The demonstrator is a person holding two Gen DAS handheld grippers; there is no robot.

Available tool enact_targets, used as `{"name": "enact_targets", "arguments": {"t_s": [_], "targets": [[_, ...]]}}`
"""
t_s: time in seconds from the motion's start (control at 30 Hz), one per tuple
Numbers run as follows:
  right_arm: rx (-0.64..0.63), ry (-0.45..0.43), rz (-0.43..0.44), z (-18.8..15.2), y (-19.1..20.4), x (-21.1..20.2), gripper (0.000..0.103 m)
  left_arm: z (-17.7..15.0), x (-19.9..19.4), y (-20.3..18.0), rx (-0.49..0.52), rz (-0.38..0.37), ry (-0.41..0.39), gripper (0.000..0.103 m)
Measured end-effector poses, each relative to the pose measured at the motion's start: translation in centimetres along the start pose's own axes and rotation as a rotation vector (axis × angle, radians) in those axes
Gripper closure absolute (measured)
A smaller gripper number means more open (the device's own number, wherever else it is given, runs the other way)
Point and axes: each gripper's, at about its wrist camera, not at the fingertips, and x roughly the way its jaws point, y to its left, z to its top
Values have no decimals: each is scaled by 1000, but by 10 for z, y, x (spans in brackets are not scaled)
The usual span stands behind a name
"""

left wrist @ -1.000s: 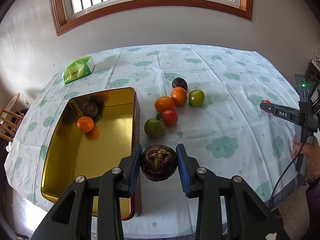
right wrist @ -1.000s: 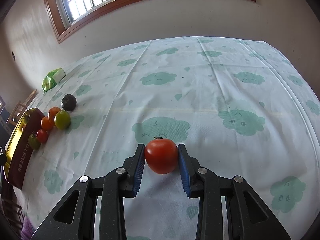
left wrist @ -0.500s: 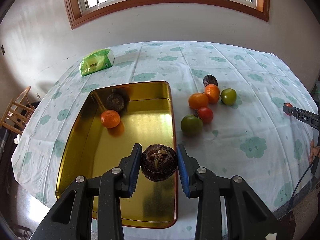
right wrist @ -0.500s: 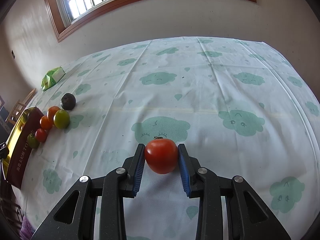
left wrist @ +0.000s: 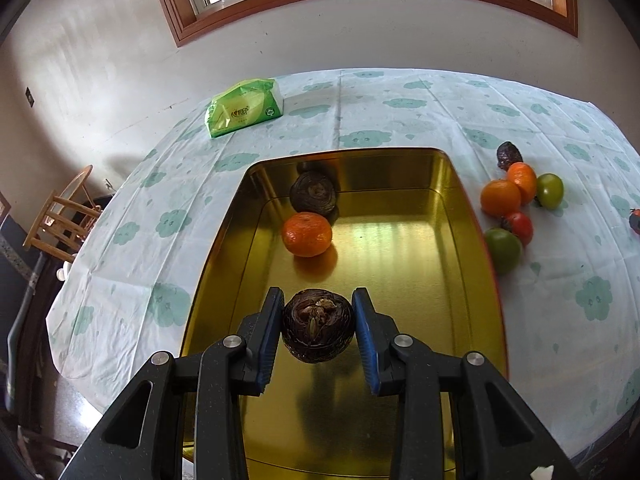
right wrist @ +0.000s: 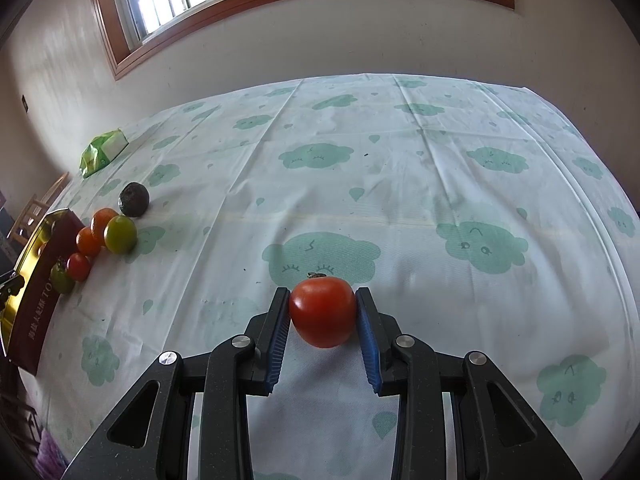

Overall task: Organize fruits
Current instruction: 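Carry the dark brown fruit into the tin with the left tool while the right tool holds the tomato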

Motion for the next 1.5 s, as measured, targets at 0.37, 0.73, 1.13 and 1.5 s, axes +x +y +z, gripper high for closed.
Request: {"name": "enact_targets", "arguments": {"t_s": [0.37, 0.73, 1.13, 1.5], "targets": [[-14, 4, -20, -1, -1, -1, 69, -3, 22, 17, 28, 41, 32, 71], [-23, 6, -35, -2, -2, -2, 69, 1, 31, 24, 34, 44, 42, 71], [-25, 9, -44, -1, 8, 2, 68, 6, 35, 25, 42, 53, 46, 71], [-28, 11, -53, 0, 13, 4, 68, 13, 27, 24, 46, 74, 20, 67]]}}
